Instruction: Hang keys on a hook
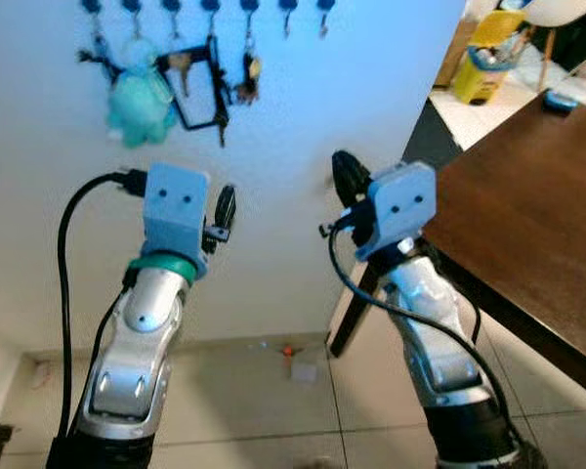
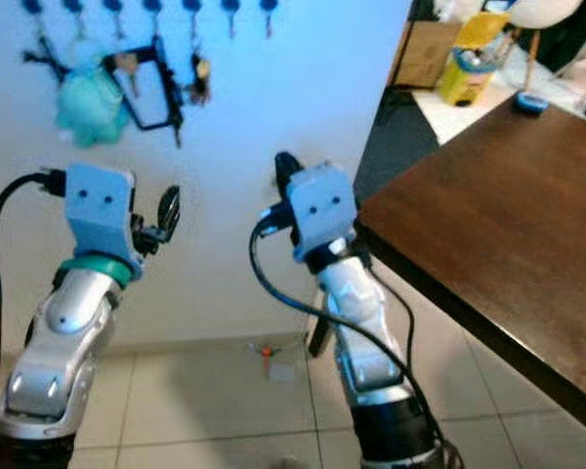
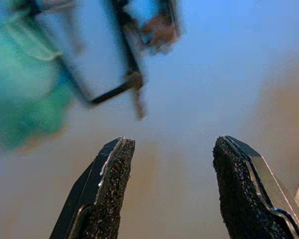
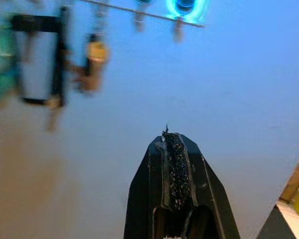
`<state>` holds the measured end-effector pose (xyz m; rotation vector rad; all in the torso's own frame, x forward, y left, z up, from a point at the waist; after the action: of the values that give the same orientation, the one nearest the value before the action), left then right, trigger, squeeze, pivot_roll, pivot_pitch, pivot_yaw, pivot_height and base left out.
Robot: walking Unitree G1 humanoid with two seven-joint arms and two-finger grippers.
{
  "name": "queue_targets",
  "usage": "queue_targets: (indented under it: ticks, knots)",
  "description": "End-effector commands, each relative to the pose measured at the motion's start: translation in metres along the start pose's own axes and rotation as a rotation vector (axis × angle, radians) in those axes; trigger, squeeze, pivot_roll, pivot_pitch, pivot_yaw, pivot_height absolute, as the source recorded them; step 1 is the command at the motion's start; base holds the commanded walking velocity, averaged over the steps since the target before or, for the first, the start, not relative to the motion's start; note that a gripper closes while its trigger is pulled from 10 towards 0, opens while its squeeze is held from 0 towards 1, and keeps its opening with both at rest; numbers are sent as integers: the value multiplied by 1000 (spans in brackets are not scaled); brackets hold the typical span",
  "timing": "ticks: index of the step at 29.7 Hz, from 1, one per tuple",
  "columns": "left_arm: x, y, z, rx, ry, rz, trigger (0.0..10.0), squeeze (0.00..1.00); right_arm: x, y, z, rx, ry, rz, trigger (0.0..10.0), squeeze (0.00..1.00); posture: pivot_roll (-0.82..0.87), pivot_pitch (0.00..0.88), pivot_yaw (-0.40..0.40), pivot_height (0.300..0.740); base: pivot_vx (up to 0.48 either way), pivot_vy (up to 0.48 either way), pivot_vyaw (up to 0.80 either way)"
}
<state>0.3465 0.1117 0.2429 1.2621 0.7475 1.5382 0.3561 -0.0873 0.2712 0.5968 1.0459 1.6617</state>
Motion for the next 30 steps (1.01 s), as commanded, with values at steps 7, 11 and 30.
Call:
queue_targets:
  ticks: [7, 11, 30]
  knots:
    - [6, 9, -1, -37, 33, -29, 10000, 0, 14, 24, 6, -66, 98, 46, 10000, 0, -87, 76, 91, 740, 145, 0, 0]
    - [9, 12, -2, -50, 43, -31, 10000, 0, 18, 29, 7, -75, 124, 55, 10000, 0, -85, 74, 91, 740, 0, 0, 0]
    - [16, 43, 1, -159, 21, -5, 10000, 0, 9, 42, 26, -84, 102, 199, 10000, 0, -81, 75, 100, 740, 0, 0, 0]
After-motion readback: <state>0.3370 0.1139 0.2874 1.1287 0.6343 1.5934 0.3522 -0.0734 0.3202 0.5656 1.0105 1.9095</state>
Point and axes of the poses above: a point about 5 cm out from each wrist's last joint towards the gripper, its own z axis pointing out of the wrist towards the gripper, its own y axis along the axis of the wrist's last joint, x = y × z, the point moved 5 cm from there along z, pointing out of the wrist towards the gripper, and after that the axes turned 13 degrees about z, right-handed, at the moved point
